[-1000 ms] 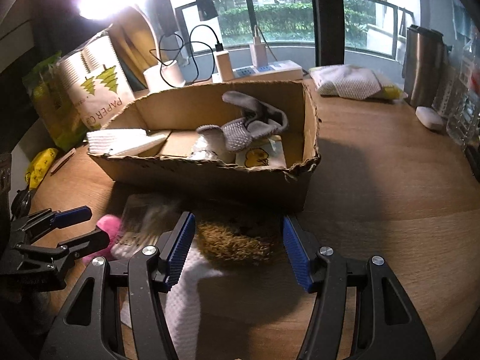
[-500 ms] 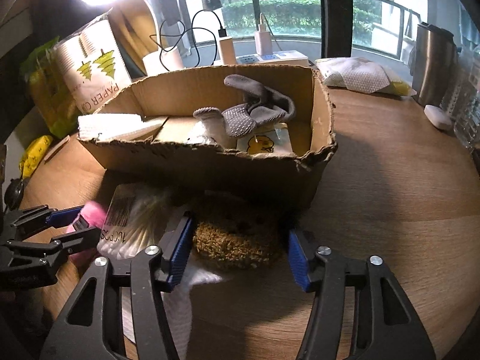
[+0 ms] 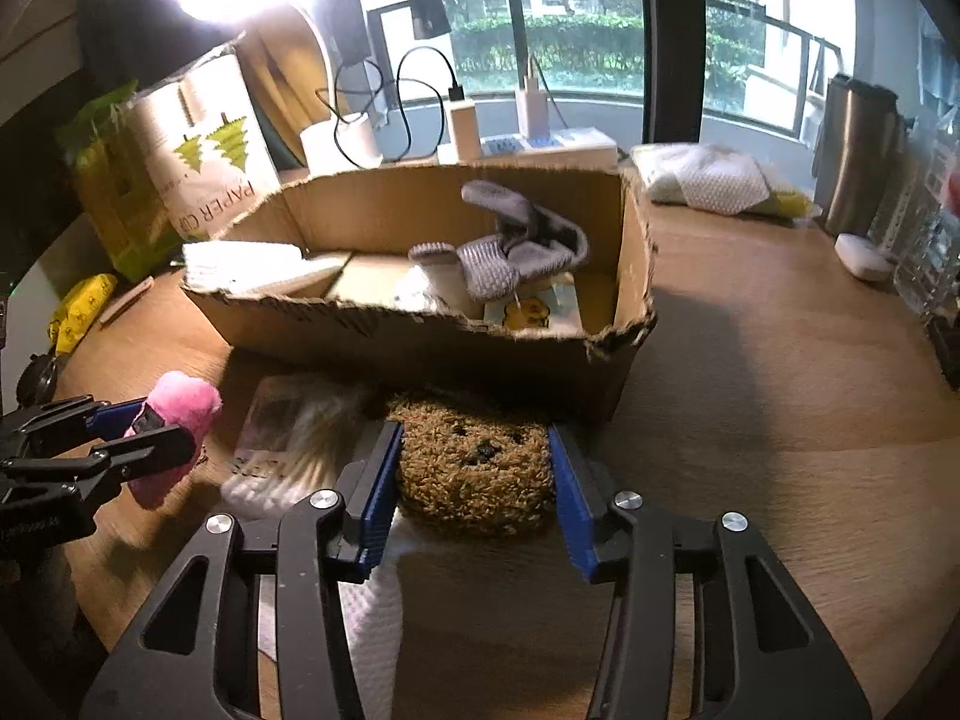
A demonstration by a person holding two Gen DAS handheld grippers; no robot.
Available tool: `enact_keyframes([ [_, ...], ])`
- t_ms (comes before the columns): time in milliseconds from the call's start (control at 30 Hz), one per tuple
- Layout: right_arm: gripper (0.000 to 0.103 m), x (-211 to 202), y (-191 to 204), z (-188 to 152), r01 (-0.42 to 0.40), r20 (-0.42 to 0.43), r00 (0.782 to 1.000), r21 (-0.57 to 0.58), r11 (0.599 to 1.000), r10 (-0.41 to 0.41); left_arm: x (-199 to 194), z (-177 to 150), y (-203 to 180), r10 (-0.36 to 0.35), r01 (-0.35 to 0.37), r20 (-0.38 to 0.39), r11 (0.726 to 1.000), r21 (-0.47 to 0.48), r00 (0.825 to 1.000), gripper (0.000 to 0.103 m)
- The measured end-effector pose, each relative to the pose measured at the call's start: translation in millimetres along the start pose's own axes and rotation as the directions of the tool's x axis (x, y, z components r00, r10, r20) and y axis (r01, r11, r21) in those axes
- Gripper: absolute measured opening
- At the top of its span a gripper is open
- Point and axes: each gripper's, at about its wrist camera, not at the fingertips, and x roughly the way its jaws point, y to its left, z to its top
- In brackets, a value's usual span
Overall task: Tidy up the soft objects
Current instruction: 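Grasp the pink plush toy with the left gripper while the right gripper grasps the brown scrubber, then carry the plush and scrubber into the box and open both grippers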
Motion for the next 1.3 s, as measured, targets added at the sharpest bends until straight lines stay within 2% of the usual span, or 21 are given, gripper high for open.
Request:
enact_keyframes([
  [700,0.050,-47,24,39,-0.018,0.112,0.993,-0.071,0.997,0.026,-40,32,0,-0.019,0.018,0.127,1.000,0.005,0.992,0.043],
  [967,0.050,-35,39,56,-0.046,0.110,0.992,-0.099,0.994,0.057,-52,48,13,-0.001,0.002,0.177,1.000,-0.006,0.984,0.043],
  [1300,0.050,2,66,72,-0.053,0.049,0.997,-0.113,0.992,0.058,-55,55,52,0.033,-0.026,0.204,0.999,-0.037,0.978,0.043],
])
